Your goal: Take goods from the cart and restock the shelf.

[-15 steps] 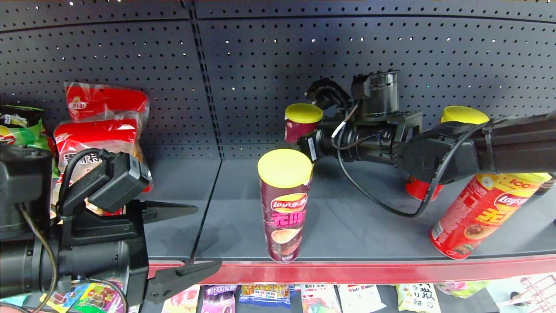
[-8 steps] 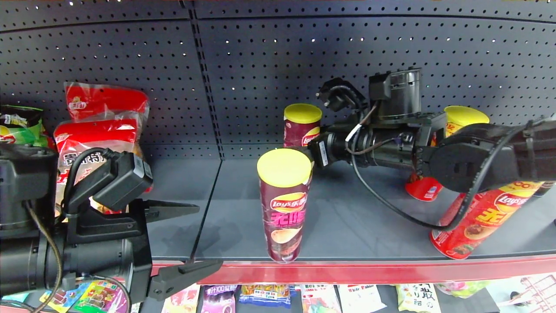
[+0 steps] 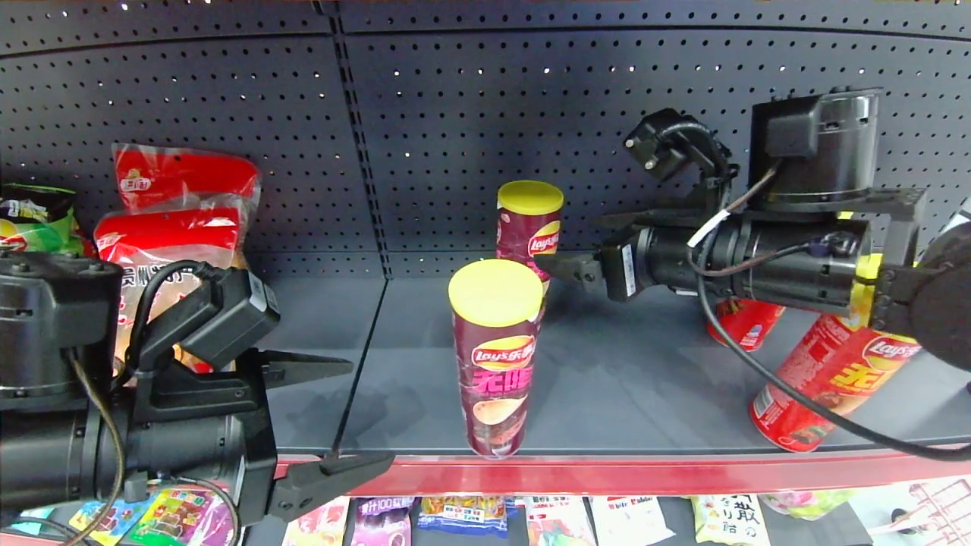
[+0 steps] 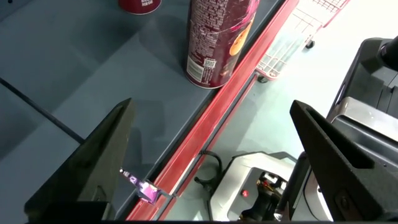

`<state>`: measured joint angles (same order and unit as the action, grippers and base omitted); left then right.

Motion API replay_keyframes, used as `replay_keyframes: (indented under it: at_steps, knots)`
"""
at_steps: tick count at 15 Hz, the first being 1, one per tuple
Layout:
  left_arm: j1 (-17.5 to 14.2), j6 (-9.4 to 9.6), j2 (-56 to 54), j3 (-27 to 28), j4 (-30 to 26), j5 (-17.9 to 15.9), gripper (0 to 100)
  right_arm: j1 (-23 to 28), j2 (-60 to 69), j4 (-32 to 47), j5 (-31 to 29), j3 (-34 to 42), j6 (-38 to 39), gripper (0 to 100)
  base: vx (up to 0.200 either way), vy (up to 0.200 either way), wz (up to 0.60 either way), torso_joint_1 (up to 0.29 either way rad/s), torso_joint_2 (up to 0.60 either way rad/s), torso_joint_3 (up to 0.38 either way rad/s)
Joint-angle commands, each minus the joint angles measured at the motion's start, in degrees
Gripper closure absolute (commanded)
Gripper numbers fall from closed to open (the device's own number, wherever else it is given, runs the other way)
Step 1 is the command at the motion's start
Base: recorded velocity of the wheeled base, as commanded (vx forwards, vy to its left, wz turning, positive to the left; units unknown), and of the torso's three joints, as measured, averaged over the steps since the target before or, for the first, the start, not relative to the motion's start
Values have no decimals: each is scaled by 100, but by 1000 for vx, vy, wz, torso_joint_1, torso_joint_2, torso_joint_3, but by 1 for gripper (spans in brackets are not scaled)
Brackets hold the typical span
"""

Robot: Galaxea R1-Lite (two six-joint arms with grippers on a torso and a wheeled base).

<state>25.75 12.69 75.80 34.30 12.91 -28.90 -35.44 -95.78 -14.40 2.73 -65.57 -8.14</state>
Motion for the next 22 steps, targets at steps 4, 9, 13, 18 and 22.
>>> replay_keyframes:
  at_steps: [4,9,13,18,22]
  knots:
    - [1,5,14,-29,1,-1,0,-183,974,570,-80,282,-3,0,0,0,0,0,0,0]
    - [9,32,110,-29,1,8,0,-156,2415,570,-264,1539,6,0,0,0,0,0,0,0]
    - [9,41,189,-20,1,8,0,-148,3689,587,-449,2365,6,0,0,0,0,0,0,0]
    - [18,41,383,32,10,245,0,-104,5562,816,-458,3560,94,0,0,0,0,0,0,0]
    - [80,32,655,217,10,386,0,635,6933,2266,-554,3613,463,0,0,0,0,0,0,0]
